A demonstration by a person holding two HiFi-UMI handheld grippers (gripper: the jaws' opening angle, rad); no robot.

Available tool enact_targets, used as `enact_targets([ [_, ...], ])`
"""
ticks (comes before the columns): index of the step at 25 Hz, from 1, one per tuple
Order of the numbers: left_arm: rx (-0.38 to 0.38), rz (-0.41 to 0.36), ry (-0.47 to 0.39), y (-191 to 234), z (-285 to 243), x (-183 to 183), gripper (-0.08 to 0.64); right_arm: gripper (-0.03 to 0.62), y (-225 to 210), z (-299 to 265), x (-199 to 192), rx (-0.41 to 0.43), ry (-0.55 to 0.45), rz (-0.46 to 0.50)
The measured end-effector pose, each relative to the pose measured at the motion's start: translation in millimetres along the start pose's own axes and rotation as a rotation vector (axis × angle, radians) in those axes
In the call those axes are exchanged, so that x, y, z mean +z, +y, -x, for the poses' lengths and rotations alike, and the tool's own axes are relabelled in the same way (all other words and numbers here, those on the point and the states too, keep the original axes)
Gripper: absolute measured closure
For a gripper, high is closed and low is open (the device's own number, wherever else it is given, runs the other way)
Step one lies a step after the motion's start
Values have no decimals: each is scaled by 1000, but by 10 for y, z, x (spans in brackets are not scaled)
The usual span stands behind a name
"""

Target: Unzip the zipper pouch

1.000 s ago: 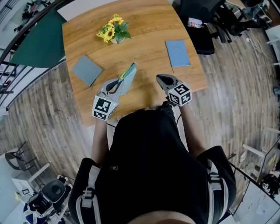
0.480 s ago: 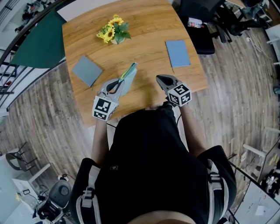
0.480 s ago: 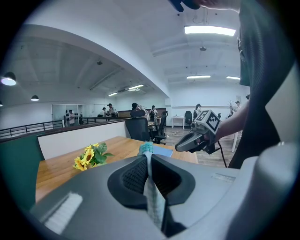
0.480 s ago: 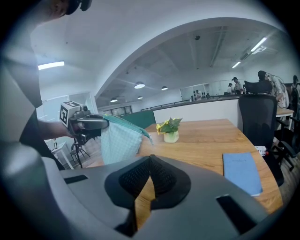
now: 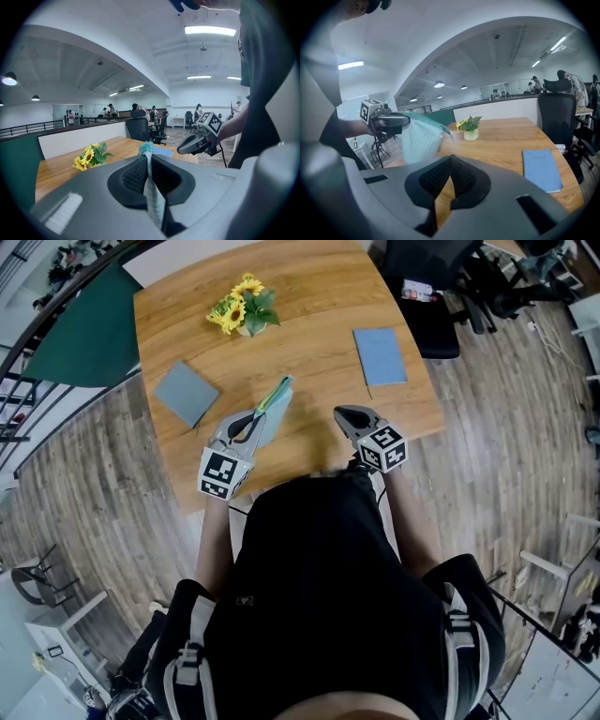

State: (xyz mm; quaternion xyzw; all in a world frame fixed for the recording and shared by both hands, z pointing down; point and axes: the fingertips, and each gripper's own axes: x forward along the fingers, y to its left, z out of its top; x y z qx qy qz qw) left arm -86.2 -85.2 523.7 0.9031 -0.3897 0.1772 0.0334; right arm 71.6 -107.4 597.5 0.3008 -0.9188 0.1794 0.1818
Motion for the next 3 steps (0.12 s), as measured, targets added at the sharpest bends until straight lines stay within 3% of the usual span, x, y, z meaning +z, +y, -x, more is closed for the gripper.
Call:
enact_targets([
  [3,4,9,2,-21,22,-16,551,590,29,22,-40,2,6,1],
])
